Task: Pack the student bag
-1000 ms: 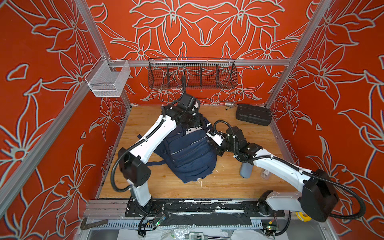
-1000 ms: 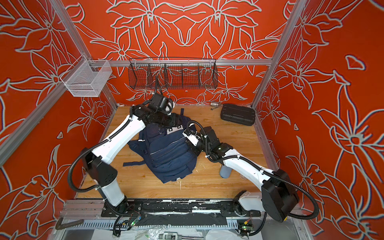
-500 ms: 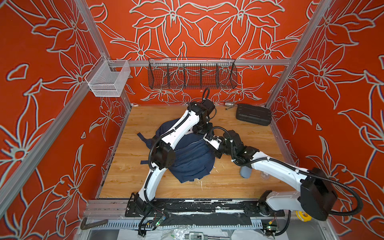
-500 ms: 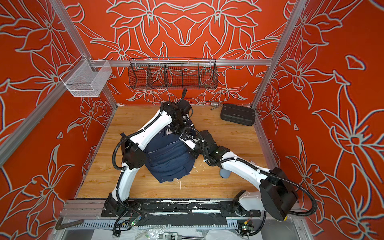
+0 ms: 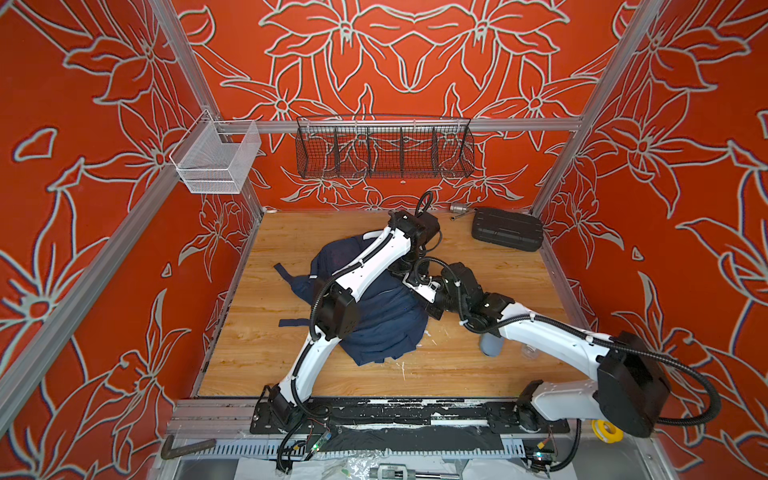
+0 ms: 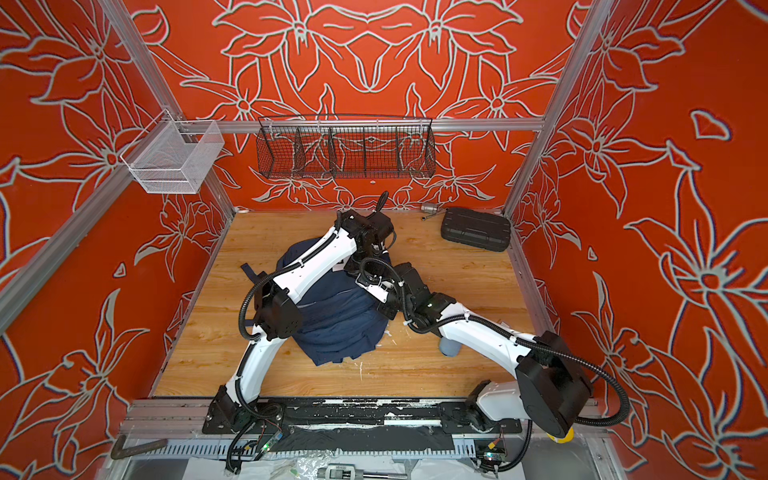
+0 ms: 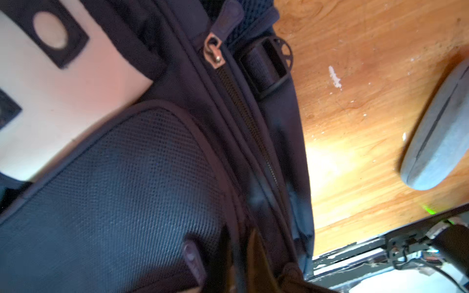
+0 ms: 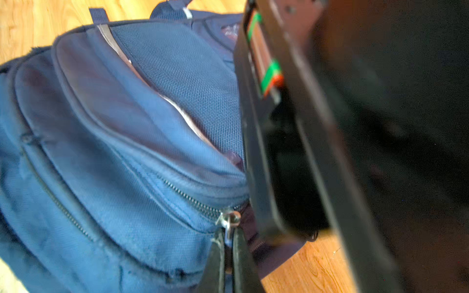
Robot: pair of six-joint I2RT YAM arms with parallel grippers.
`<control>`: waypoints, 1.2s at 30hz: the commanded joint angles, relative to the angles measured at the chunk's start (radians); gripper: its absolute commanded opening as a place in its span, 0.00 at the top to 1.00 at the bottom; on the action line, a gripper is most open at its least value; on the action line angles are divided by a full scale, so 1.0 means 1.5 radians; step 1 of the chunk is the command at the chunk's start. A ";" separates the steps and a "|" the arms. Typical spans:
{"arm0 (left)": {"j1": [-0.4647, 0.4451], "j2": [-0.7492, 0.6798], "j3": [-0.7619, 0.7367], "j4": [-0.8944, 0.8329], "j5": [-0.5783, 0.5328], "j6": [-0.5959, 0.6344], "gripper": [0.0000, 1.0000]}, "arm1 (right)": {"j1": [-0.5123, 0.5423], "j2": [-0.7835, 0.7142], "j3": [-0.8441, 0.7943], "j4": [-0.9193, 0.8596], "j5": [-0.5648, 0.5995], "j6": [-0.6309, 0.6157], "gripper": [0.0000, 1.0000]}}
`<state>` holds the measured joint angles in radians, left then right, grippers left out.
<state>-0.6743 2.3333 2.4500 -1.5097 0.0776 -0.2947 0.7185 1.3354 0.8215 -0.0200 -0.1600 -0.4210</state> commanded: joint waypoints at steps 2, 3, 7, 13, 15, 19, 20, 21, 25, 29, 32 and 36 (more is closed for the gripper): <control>0.016 0.013 0.052 -0.024 0.052 -0.038 1.00 | 0.019 0.000 0.043 -0.035 0.022 -0.014 1.00; 0.022 0.008 0.054 -0.013 0.066 -0.055 1.00 | 0.025 0.000 0.048 -0.042 0.027 -0.013 1.00; 0.063 -0.042 0.026 0.087 0.140 -0.148 1.00 | 0.065 -0.005 0.052 -0.049 0.061 -0.001 1.00; 0.112 -0.118 -0.028 0.255 0.187 -0.295 1.00 | 0.124 0.011 0.041 -0.026 0.106 0.032 1.00; 0.116 -0.124 -0.029 0.291 0.190 -0.339 1.00 | 0.143 0.025 0.047 -0.014 0.117 0.049 1.00; 0.116 -0.119 -0.030 0.351 0.188 -0.415 1.00 | 0.185 0.063 0.073 0.009 0.129 0.071 1.00; 0.116 -0.118 -0.035 0.366 0.188 -0.431 1.00 | 0.195 0.072 0.081 0.011 0.128 0.071 1.00; 0.116 -0.117 -0.037 0.379 0.190 -0.442 1.00 | 0.202 0.081 0.089 0.011 0.128 0.074 1.00; 0.129 -0.116 -0.035 0.408 0.180 -0.482 1.00 | 0.222 0.107 0.098 0.019 0.097 0.069 1.00; 0.158 -0.124 -0.034 0.433 0.160 -0.524 1.00 | 0.232 0.123 0.087 0.062 0.012 0.053 1.00; 0.180 -0.130 -0.034 0.450 0.139 -0.548 1.00 | 0.237 0.137 0.089 0.080 -0.019 0.054 1.00; 0.210 -0.122 -0.012 0.435 0.124 -0.546 1.00 | 0.238 0.130 0.086 0.068 0.017 0.060 1.00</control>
<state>-0.4137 2.2089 2.3650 -1.0817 0.3321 -1.0763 1.0168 1.5318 0.9379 0.0860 0.0185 -0.3321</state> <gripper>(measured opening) 0.083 0.065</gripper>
